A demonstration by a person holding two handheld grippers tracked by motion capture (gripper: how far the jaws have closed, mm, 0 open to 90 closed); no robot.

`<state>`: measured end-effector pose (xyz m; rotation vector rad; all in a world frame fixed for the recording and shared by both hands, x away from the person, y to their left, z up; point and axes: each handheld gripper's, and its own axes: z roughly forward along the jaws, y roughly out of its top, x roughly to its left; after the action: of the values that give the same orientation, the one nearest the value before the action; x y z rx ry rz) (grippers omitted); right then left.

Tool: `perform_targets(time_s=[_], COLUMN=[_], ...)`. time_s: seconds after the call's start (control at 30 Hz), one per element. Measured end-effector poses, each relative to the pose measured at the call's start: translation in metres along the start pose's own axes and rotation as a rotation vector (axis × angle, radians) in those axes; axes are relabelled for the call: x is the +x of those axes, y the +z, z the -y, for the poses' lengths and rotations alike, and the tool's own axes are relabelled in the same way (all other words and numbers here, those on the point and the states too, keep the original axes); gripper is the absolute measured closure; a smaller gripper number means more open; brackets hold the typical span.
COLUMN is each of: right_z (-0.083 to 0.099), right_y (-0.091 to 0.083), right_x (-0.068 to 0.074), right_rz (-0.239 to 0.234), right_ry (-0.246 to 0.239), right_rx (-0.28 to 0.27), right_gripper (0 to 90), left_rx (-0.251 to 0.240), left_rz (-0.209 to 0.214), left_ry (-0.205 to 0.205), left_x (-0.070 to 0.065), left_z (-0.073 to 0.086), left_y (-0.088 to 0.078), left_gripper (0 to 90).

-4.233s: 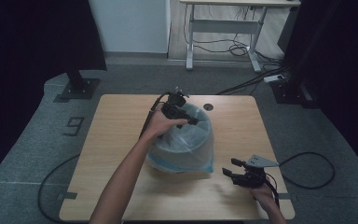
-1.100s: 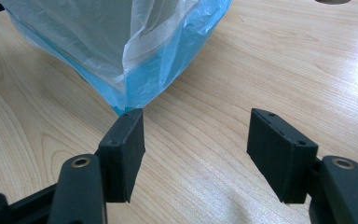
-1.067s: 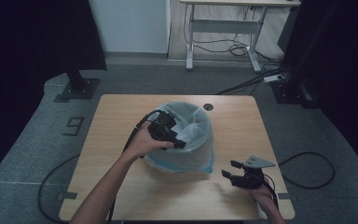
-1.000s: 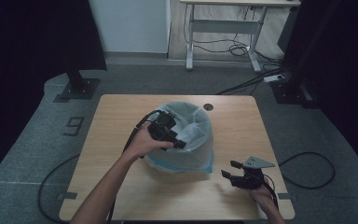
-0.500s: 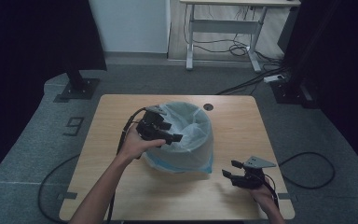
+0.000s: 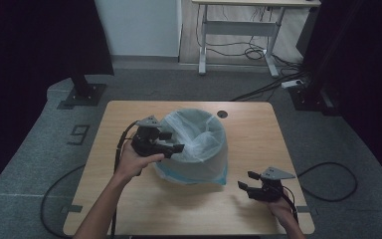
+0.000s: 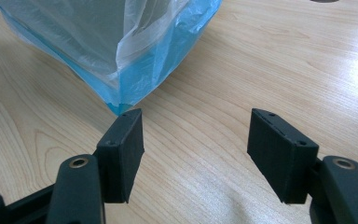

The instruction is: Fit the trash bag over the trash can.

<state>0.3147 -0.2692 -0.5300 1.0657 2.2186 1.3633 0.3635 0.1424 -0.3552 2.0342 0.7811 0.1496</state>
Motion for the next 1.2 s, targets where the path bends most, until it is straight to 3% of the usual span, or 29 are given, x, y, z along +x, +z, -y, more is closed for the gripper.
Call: perform_targets(time_s=[0.3, 0.5, 0.73, 1.2], right_z=[0.001, 0.003, 0.003, 0.005], right_y=[0.000, 0.000, 0.001, 0.004], right_x=[0.000, -0.001, -0.001, 0.001], right_rz=[0.002, 0.005, 0.006, 0.005], right_ry=[0.001, 0.007, 0.008, 0.002], right_rx=[0.003, 0.010, 0.015, 0.027], right_gripper=[34.9, 34.9, 34.9, 34.8], left_rx=[-0.037, -0.055, -0.039, -0.024], left_rz=[-0.059, -0.065, -0.086, -0.117], left_ry=[0.003, -0.018, -0.014, -0.046], left_x=[-0.001, 0.005, 0.009, 0.010], left_z=[0.022, 0.040, 0.062, 0.115], left_y=[-0.024, -0.037, -0.049, -0.053], left_gripper=[29.7, 29.7, 29.6, 29.2])
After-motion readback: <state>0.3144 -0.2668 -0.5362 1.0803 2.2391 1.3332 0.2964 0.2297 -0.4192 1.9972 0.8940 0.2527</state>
